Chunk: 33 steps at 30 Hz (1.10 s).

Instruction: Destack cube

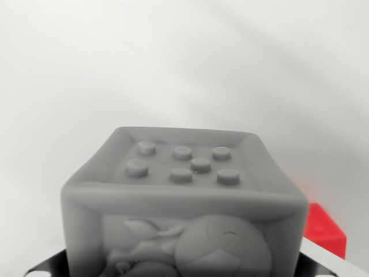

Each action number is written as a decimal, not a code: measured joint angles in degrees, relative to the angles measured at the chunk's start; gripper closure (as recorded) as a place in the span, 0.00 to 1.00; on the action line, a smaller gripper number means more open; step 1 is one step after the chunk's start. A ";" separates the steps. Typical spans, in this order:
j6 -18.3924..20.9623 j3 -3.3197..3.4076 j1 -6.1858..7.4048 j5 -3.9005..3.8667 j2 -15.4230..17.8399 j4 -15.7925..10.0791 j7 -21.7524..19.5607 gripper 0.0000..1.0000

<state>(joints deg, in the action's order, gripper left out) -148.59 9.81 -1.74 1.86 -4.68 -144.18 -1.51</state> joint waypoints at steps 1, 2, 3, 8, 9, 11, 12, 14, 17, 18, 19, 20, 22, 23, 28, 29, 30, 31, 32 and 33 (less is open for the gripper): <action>-0.04 -0.07 0.19 0.00 -0.03 0.00 -0.37 1.00; -0.06 -0.11 0.28 0.00 -0.05 0.00 -0.54 1.00; -0.10 -0.19 0.45 0.00 -0.09 0.00 -0.84 1.00; -0.33 -0.57 1.28 0.00 -0.32 0.00 -2.46 1.00; -0.37 -0.65 1.48 0.00 -0.37 0.00 -2.84 1.00; -0.48 -0.81 1.87 0.00 -0.47 0.01 -3.53 1.00; -0.52 -0.89 2.06 0.00 -0.53 0.01 -3.87 1.00; -0.60 -1.03 2.40 0.00 -0.66 0.04 -4.51 1.00; -0.69 -1.21 2.82 0.00 -0.82 0.09 -5.34 1.00; -0.72 -1.28 3.01 0.00 -0.88 0.11 -5.69 1.00; -0.75 -1.35 3.19 0.00 -0.94 0.13 -6.03 1.00; -0.79 -1.43 3.38 0.00 -1.00 0.16 -6.34 1.00; -0.83 -1.55 3.65 0.00 -1.09 0.21 -6.88 1.00; -0.86 -1.62 3.83 0.00 -1.14 0.25 -7.21 1.00; -0.96 -2.02 4.71 0.00 -1.48 0.46 -8.89 1.00; -0.99 -2.10 4.88 0.00 -1.56 0.51 -9.24 1.00; -1.01 -2.18 5.05 0.00 -1.64 0.57 -9.58 1.00; -1.03 -2.25 5.23 0.00 -1.72 0.63 -9.90 1.00; -1.04 -2.29 5.32 0.00 -1.76 0.67 -10.09 1.00; -1.06 -2.38 5.53 0.00 -1.86 0.74 -10.50 1.00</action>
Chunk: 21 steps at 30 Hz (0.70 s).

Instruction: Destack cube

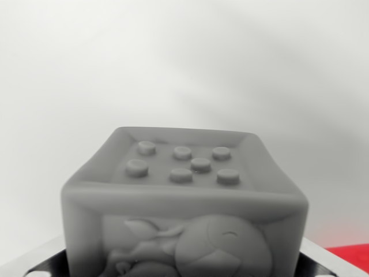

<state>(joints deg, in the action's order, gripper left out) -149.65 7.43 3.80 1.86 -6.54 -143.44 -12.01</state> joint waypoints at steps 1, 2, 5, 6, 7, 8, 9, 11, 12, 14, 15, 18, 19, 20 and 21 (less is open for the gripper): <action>-0.02 -0.09 0.18 0.00 -0.09 0.06 -0.33 1.00; -0.04 -0.17 0.36 0.00 -0.17 0.11 -0.67 1.00; -0.09 -0.32 0.85 0.00 -0.39 0.26 -1.52 1.00; -0.12 -0.38 1.04 0.00 -0.48 0.34 -1.88 1.00; -0.14 -0.44 1.23 0.00 -0.59 0.42 -2.22 1.00; -0.16 -0.51 1.42 0.00 -0.69 0.51 -2.54 1.00; -0.17 -0.59 1.60 0.00 -0.79 0.60 -2.86 1.00; -0.18 -0.71 1.95 0.00 -0.96 0.77 -3.54 1.00; -0.19 -0.77 2.14 0.00 -1.05 0.85 -3.85 1.00; -0.21 -0.87 2.40 0.00 -1.17 0.94 -4.37 1.00; -0.22 -0.95 2.60 0.00 -1.26 1.02 -4.74 1.00; -0.27 -1.17 3.14 0.00 -1.56 1.29 -5.76 1.00; -0.28 -1.24 3.33 0.00 -1.68 1.39 -6.08 1.00; -0.30 -1.29 3.53 0.00 -1.81 1.51 -6.43 1.00; -0.31 -1.33 3.73 0.00 -1.93 1.61 -6.76 1.00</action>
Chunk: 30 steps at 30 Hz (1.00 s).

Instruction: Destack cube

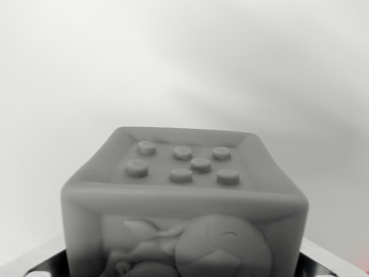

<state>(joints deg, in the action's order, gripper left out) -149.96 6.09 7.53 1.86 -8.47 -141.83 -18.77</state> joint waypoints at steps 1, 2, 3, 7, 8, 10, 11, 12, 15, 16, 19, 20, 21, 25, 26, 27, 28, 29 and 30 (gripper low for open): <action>-0.02 -0.05 0.19 0.00 -0.12 0.10 -0.32 1.00; -0.03 -0.08 0.29 0.00 -0.18 0.14 -0.48 1.00; -0.05 -0.14 0.52 0.00 -0.31 0.26 -0.89 1.00; -0.06 -0.36 1.14 0.00 -0.68 0.65 -2.04 1.00; -0.06 -0.40 1.34 0.00 -0.78 0.76 -2.36 1.00; -0.06 -0.50 1.70 0.00 -0.97 0.95 -2.97 1.00; -0.06 -0.55 1.87 0.00 -1.07 1.05 -3.30 1.00; -0.06 -0.60 2.05 0.00 -1.19 1.15 -3.62 1.00; -0.06 -0.77 2.57 0.00 -1.56 1.53 -4.54 1.00; -0.06 -0.82 2.76 0.00 -1.69 1.64 -4.84 1.00; -0.06 -0.95 3.22 0.00 -1.98 1.93 -5.65 1.00; -0.06 -1.01 3.39 0.00 -2.09 2.06 -5.94 1.00; -0.07 -1.06 3.57 0.00 -2.21 2.20 -6.25 1.00; -0.06 -1.28 4.24 0.00 -2.66 2.68 -7.51 1.00; -0.06 -1.32 4.42 0.00 -2.79 2.82 -7.84 1.00; -0.06 -1.37 4.58 0.00 -2.93 2.96 -8.13 1.00; -0.06 -1.41 4.66 0.00 -3.00 3.03 -8.27 1.00; -0.06 -1.45 4.82 0.00 -3.13 3.17 -8.56 1.00; -0.06 -1.49 4.99 0.00 -3.27 3.30 -8.86 1.00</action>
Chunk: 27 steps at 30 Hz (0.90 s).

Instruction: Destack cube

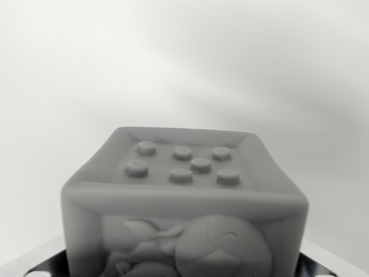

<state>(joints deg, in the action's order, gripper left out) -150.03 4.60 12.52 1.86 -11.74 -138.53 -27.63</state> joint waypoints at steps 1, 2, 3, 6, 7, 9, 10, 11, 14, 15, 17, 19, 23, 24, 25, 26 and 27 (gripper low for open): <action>0.00 -0.05 0.17 0.00 -0.13 0.14 -0.29 1.00; 0.00 -0.10 0.36 0.00 -0.28 0.32 -0.61 1.00; 0.00 -0.14 0.54 0.00 -0.41 0.47 -0.94 1.00; 0.00 -0.23 1.02 0.00 -0.72 0.80 -1.69 1.00; 0.00 -0.27 1.19 0.00 -0.84 0.94 -2.00 1.00; 0.00 -0.34 1.54 0.00 -1.10 1.24 -2.59 1.00; 0.00 -0.36 1.62 0.00 -1.17 1.31 -2.72 1.00; 0.00 -0.39 1.78 0.00 -1.30 1.45 -2.99 1.00; 0.02 -0.49 2.29 0.00 -1.74 1.93 -3.88 1.00; 0.02 -0.51 2.47 0.00 -1.87 2.08 -4.17 1.00; 0.04 -0.58 2.81 0.00 -2.09 2.34 -4.72 1.00; 0.06 -0.61 3.06 0.00 -2.27 2.57 -5.12 1.00; 0.14 -0.72 3.77 0.00 -2.87 3.29 -6.27 1.00; 0.16 -0.74 3.96 0.00 -3.04 3.47 -6.57 1.00; 0.17 -0.77 4.14 0.00 -3.20 3.64 -6.86 1.00; 0.19 -0.80 4.31 0.00 -3.34 3.78 -7.12 1.00; 0.19 -0.81 4.39 0.00 -3.41 3.85 -7.23 1.00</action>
<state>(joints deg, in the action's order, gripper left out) -149.83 3.78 16.90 1.86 -15.14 -134.68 -34.86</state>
